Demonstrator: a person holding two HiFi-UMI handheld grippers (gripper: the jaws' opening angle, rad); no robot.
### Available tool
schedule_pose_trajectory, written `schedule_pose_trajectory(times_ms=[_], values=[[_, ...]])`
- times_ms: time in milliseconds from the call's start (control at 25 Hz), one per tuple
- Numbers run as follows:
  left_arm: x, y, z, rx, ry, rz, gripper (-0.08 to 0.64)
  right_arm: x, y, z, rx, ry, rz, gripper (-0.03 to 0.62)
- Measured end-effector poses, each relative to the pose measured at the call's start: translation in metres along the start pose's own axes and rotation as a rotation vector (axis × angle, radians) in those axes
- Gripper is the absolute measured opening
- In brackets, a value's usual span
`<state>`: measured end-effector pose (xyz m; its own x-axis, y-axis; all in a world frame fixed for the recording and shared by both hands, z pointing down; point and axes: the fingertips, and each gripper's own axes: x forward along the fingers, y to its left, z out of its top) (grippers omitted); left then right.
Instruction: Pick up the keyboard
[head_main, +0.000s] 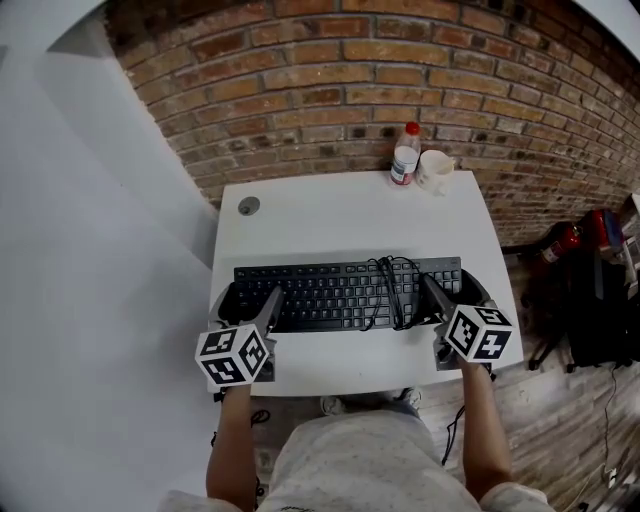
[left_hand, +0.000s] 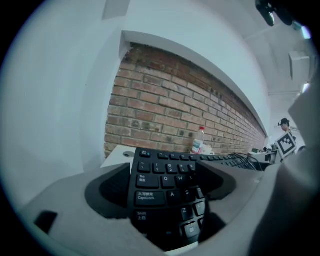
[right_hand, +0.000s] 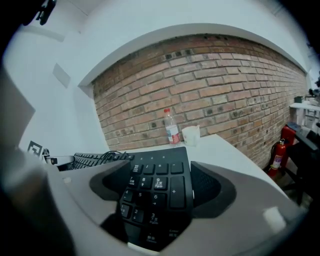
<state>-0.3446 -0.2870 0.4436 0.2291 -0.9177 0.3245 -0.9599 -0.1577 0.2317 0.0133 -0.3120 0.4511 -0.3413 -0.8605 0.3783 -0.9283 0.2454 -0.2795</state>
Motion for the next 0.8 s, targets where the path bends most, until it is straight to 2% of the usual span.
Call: schedule_pose_trajectory(times_ms=[440,640,800], values=[[-0.052,-0.019,0.089,0.037,-0.232,-0.026,0.402,-0.051,0.043,0.089,-0.083,-0.218,0.038,0.38],[-0.049,-0.028,0.12,0.058,-0.301,-0.045,0.403,-0.057,0.046,0.121,-0.106,-0.294,0.039,0.38],[-0.054,-0.032,0.13,0.056,-0.334,-0.056,0.403,-0.066,0.049,0.134,-0.125,-0.332,0.037,0.38]])
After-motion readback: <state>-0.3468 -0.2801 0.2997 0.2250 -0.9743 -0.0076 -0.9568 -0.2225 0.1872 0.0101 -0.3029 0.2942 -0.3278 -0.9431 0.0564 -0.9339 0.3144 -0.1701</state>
